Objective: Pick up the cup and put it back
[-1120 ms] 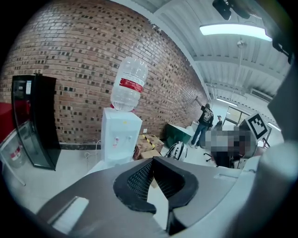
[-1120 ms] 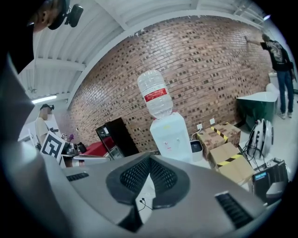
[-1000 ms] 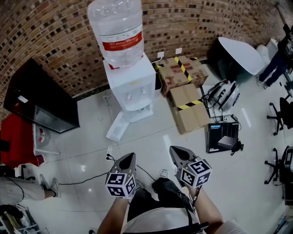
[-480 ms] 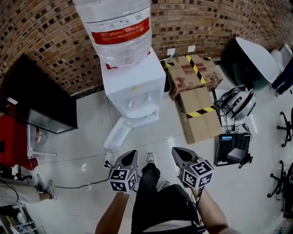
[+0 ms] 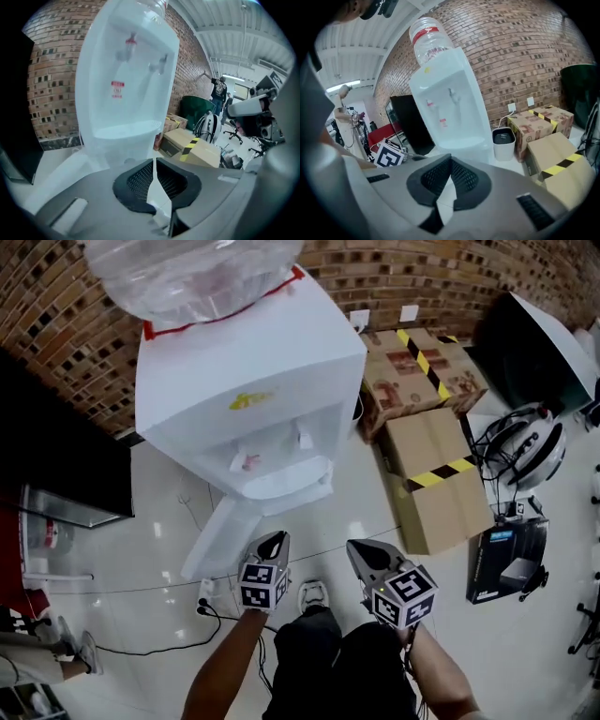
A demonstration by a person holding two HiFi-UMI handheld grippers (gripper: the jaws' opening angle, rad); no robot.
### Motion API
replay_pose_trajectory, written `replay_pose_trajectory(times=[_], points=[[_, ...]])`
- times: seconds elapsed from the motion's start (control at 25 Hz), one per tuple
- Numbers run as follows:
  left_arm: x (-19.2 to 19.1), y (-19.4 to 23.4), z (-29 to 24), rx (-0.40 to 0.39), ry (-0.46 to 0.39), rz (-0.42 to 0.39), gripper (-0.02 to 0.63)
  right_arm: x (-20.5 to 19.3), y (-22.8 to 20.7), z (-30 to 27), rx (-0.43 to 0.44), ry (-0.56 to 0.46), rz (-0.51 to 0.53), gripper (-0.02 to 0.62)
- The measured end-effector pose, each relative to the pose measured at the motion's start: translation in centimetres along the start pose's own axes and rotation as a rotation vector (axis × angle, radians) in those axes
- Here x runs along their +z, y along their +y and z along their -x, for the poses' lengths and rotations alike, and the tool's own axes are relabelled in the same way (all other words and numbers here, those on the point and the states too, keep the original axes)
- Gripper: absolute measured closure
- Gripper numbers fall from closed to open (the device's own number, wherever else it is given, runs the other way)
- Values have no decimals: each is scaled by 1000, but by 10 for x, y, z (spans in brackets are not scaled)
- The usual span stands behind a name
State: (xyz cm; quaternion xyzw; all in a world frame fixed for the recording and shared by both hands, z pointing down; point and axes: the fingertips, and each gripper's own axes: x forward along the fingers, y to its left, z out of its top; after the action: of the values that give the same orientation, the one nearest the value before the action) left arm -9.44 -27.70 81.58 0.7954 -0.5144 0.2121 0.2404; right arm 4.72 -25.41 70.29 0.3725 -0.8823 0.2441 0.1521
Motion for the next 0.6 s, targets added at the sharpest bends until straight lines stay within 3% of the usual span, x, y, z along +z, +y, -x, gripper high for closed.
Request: replay_pose_trajectory(times=[0.12,0.44,0.6], points=[[-35,20,-67,17,7,-13,557,-32,-24,-32,1,-9,5,584],[-100,88,-217,130,-40,70,221,-90,-73,-99,10,-55,26,584],[-123,108,-269,179,-41,72,167,-108,-83,-122,21,-70,46,584]])
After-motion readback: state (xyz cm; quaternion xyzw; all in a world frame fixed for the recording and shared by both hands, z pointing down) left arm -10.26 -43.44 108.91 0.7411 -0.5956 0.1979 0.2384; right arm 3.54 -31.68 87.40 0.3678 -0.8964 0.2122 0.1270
